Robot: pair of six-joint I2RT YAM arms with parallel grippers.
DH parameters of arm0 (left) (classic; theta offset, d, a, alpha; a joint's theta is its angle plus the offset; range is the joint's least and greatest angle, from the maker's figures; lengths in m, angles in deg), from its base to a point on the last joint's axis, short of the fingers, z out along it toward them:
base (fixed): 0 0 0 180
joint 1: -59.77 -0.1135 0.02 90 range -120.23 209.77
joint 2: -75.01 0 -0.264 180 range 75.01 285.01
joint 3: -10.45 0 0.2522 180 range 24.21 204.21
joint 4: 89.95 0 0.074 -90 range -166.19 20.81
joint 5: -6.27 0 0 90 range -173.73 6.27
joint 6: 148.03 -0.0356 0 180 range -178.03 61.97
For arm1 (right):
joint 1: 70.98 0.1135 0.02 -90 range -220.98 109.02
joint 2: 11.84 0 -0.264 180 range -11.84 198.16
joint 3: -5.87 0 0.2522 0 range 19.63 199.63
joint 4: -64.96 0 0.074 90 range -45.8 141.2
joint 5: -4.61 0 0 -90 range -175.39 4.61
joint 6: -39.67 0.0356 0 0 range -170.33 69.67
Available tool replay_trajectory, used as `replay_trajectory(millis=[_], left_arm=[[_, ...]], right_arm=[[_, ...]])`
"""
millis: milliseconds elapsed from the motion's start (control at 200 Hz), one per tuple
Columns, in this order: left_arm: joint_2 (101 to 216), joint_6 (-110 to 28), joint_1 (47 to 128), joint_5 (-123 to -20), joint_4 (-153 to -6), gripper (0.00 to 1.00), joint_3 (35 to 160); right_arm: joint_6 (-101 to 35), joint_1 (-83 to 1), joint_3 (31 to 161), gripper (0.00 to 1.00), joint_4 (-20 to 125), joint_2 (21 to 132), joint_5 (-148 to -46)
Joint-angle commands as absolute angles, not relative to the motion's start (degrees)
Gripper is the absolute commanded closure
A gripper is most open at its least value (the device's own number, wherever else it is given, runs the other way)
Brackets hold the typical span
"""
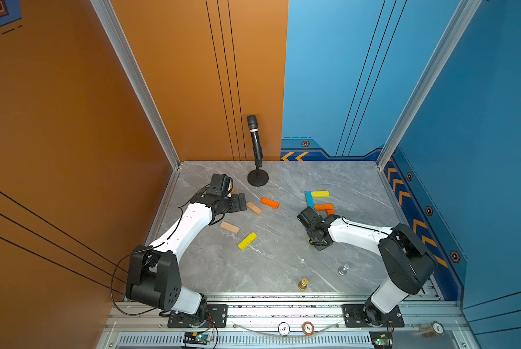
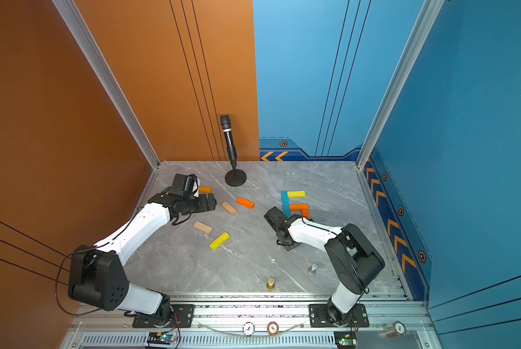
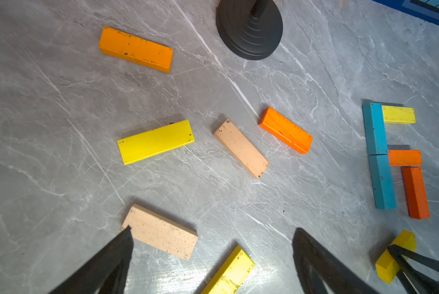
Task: Assemble the number 6 with building blocks
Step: Assemble the building block at the center of the board.
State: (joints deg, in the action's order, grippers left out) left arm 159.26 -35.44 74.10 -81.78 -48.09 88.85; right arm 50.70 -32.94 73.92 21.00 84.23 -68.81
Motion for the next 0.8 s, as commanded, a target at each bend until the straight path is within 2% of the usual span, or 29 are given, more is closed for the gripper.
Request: replay_trajectory(millis=[0, 280, 521, 796], left_arm=[[159.83, -34.92, 74.61, -80.95, -47.69, 0.02, 90.06], [160.00, -35.01, 74.58, -80.68, -47.71, 0.02, 90.16], [159.83, -35.04, 74.55, -80.57, -47.70, 0.02, 90.24], [159.83, -34.96, 74.59, -80.22, -47.71, 0.02, 90.22]], right_arm=[[53.61, -33.65, 75.09, 0.70, 21.54, 85.41, -68.82], [53.25, -35.65, 75.34, 0.58, 23.91, 86.23, -70.23], [47.84, -35.99, 76.80, 0.46, 23.53, 82.90, -68.76], [30.47, -34.78, 76.62, 0.45, 20.23, 79.76, -71.28]])
